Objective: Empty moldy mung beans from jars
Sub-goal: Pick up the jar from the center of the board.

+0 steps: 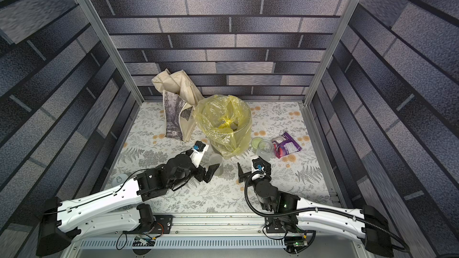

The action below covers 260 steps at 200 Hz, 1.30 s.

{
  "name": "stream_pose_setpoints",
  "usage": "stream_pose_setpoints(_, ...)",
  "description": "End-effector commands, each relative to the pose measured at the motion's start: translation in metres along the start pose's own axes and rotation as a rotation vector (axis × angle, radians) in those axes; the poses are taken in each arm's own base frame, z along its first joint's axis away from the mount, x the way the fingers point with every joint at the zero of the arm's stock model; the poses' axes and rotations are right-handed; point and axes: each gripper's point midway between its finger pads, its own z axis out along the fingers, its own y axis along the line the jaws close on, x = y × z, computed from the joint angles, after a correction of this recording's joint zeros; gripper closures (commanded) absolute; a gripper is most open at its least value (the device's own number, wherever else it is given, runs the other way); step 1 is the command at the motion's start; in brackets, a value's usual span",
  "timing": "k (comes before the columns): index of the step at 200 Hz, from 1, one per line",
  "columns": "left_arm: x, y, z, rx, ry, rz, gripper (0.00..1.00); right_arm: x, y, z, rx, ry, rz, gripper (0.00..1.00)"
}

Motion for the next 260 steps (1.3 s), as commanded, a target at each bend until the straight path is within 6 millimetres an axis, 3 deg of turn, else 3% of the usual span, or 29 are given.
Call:
stream_pose_setpoints(1,0.013,0.009,0.009,-0.048,0.027,-0.002,0.0,-0.003,-0.007,-0.005,0.008,-0.046,0.008,0.0)
stream_pose_setpoints(77,0.026,0.001,0.029,-0.015,0.053,-0.017,0.0,-0.008,-0.012,-0.029,-0.121,-0.041,0.013,0.03)
stream_pose_setpoints(117,0.033,0.002,0.041,-0.018,0.044,-0.024,0.01,-0.01,-0.005,-0.027,-0.14,-0.007,-0.025,0.11)
stream_pose_setpoints(157,0.034,0.003,0.053,-0.016,0.035,-0.022,0.07,-0.016,0.003,-0.026,-0.172,0.009,-0.044,0.12)
stream_pose_setpoints(204,0.04,0.015,0.063,-0.031,0.054,-0.056,0.1,-0.011,-0.005,-0.024,-0.14,0.007,-0.004,0.12)
stream_pose_setpoints(260,0.048,0.02,0.071,-0.046,0.08,-0.059,0.01,-0.006,-0.008,-0.02,-0.127,0.033,0.0,0.12)
